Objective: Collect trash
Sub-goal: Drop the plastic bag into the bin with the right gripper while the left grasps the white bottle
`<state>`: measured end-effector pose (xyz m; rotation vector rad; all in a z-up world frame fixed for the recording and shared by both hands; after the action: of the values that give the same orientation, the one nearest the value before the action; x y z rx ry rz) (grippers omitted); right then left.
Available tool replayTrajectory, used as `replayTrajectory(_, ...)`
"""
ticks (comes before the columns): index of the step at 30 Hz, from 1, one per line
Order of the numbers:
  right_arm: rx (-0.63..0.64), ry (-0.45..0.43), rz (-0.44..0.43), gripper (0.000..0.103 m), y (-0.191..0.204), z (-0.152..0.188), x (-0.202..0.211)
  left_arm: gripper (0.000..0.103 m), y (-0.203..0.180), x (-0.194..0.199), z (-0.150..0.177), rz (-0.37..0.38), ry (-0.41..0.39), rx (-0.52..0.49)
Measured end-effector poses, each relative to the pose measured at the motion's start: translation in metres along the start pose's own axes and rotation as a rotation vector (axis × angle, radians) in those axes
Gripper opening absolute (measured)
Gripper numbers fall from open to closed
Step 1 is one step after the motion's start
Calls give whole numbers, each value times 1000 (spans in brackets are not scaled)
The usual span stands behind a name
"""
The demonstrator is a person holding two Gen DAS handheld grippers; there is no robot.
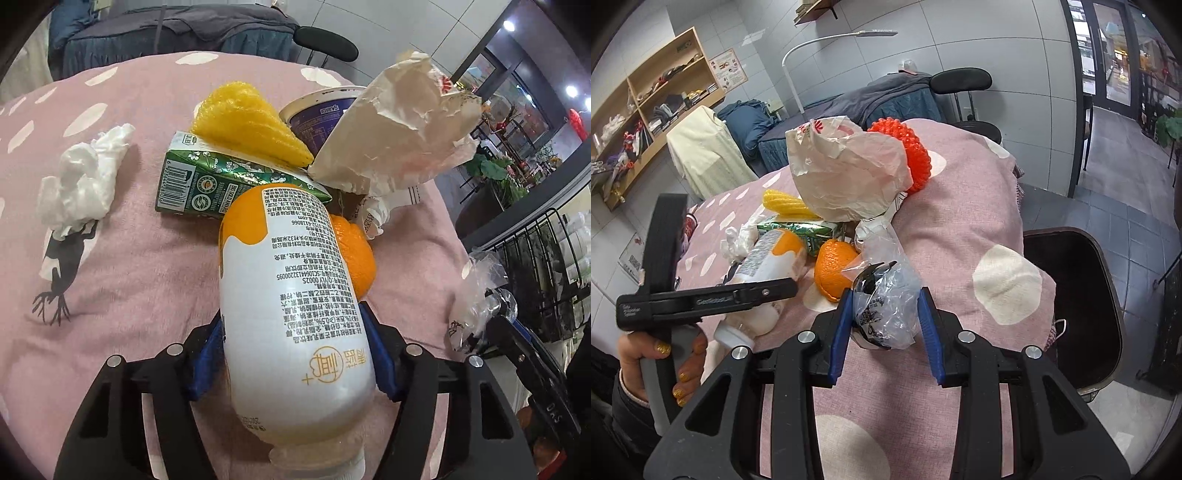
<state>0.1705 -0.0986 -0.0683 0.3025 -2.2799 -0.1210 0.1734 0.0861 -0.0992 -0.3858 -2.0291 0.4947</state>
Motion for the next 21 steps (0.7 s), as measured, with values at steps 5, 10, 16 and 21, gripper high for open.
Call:
replayTrajectory(5,-23,-13,-1,36,-10,3,6,65,-14,17,7,7,-43,-33)
replayTrajectory(10,-60,-36,30,36,-31,5,15,65,-39,27,7,33,-78,-81)
replayTrajectory(16,-149,-57,112,36,-81,5,23,65,-86,7,2,80,-84,-182)
replayTrajectory(21,-231,-52,206,36,-136,12,19,65,-125,-18,3,117,-66,-290)
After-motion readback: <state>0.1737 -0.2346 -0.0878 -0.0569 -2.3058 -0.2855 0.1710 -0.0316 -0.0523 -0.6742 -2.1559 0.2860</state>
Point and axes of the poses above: each gripper's, at about its wrist camera, not at the fingertips, and x roughly against the way its jaws point, y to its left, z to its underside, the point moved 7 cm from there along -x, roughly the way its jaws point, and after that the axes turned 12 degrees about z, right-handed, at the moved point
